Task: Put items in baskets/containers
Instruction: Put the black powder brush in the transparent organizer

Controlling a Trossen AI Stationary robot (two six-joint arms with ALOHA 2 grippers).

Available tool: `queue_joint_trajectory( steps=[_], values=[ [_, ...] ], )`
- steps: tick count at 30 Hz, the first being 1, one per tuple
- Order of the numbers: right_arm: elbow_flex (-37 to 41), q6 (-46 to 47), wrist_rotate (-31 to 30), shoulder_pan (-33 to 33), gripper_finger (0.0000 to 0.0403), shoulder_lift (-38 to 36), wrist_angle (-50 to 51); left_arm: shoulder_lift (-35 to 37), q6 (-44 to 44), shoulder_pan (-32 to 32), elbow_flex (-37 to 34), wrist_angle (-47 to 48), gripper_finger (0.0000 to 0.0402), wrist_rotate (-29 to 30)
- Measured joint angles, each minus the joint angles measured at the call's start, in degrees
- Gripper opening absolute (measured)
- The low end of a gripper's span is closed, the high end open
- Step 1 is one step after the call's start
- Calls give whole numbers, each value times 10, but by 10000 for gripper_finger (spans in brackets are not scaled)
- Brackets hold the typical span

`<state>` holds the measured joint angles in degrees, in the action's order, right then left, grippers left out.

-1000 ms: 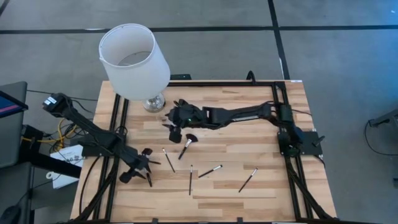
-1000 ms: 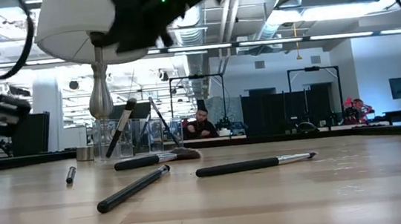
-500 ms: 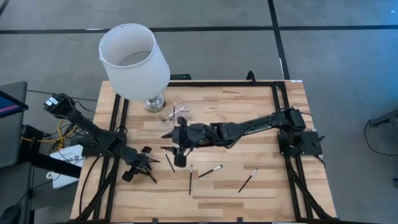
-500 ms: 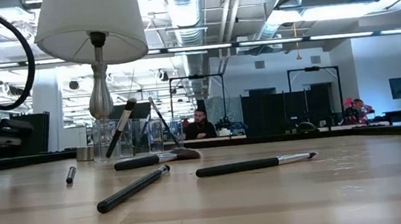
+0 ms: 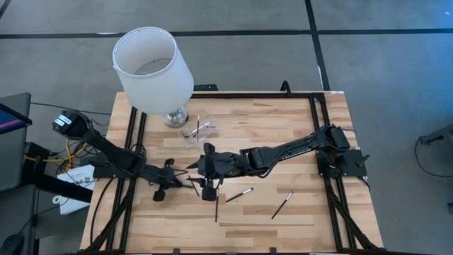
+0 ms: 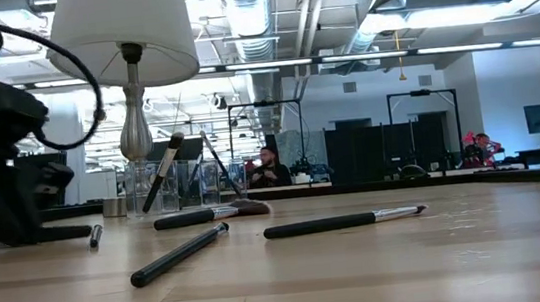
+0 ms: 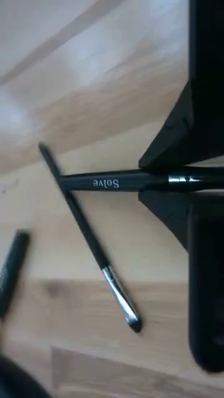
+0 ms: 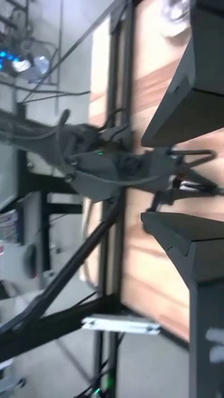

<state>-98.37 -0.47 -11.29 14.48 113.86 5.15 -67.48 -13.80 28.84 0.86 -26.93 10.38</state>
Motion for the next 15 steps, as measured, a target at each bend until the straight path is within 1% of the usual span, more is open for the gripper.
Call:
queue_joint_trajectory(
  steps=[4,7,11,15],
  values=[
    [1,0,-16,5,169,-16,60,-66,-6,-30,2,-70,125,1],
    [1,0,-28,11,168,-36,98,-116,-6,-38,3,-140,149,3],
    [1,0,-37,17,166,-57,138,-171,-6,-39,21,-175,157,20],
    [0,0,-39,16,166,-65,179,-211,-12,-35,32,-189,146,35]
  ],
)
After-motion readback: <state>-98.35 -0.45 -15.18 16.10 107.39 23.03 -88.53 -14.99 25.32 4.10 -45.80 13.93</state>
